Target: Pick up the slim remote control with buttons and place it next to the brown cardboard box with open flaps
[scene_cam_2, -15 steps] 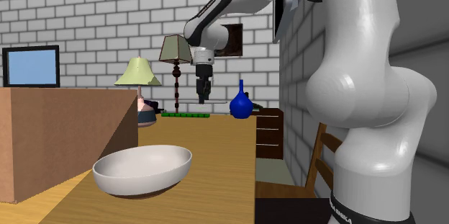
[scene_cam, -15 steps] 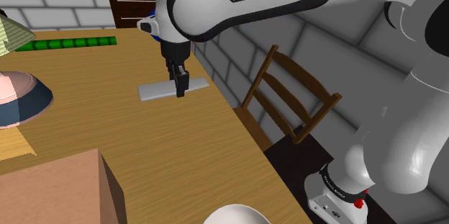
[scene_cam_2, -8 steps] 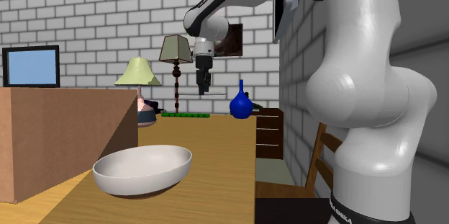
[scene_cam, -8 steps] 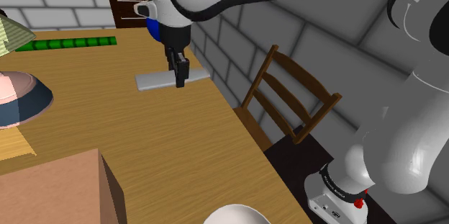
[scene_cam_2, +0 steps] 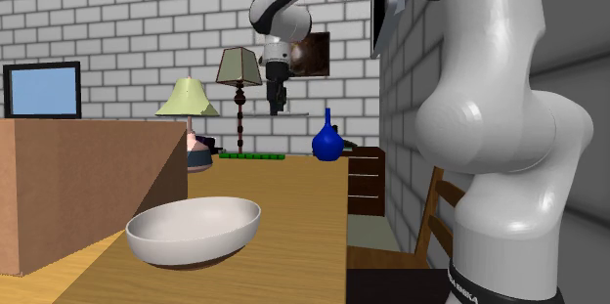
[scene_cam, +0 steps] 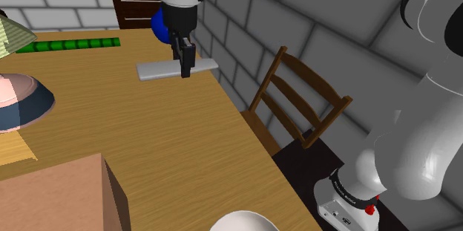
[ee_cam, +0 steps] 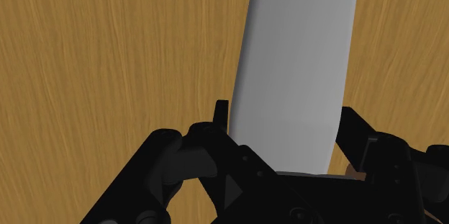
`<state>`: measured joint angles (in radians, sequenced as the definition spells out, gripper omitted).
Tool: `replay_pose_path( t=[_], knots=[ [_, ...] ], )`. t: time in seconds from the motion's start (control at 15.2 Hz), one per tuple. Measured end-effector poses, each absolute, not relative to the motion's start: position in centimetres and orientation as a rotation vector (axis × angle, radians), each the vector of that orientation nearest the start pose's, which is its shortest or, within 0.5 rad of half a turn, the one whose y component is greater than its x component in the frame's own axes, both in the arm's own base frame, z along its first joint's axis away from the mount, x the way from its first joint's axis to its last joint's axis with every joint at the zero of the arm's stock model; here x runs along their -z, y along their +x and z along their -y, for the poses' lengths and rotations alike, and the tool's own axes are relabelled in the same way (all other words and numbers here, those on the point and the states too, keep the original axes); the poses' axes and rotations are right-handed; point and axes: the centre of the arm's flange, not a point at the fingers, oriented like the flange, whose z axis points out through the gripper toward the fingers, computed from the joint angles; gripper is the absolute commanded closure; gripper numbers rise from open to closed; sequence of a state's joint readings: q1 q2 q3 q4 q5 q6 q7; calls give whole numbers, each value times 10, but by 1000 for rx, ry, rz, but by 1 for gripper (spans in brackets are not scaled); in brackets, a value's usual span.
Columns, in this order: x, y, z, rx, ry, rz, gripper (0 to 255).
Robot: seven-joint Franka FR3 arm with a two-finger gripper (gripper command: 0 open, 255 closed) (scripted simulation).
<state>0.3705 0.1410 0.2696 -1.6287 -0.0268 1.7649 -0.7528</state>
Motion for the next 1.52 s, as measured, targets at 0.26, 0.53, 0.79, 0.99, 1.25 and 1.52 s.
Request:
replay_pose_path(
  t=[0.26,0.53,0.79,0.99,1.25,1.52],
  knots=[
    [-556,492,-352,1,-2399,2011,255],
    [-577,491,-352,2,-2399,2011,255],
    [-586,467,-367,1,-2398,2012,255],
    [-585,433,-381,1,-2398,2012,255],
    [-584,386,-406,2,-2398,2012,255],
    [-584,340,-429,1,-2397,2013,255]
  ],
)
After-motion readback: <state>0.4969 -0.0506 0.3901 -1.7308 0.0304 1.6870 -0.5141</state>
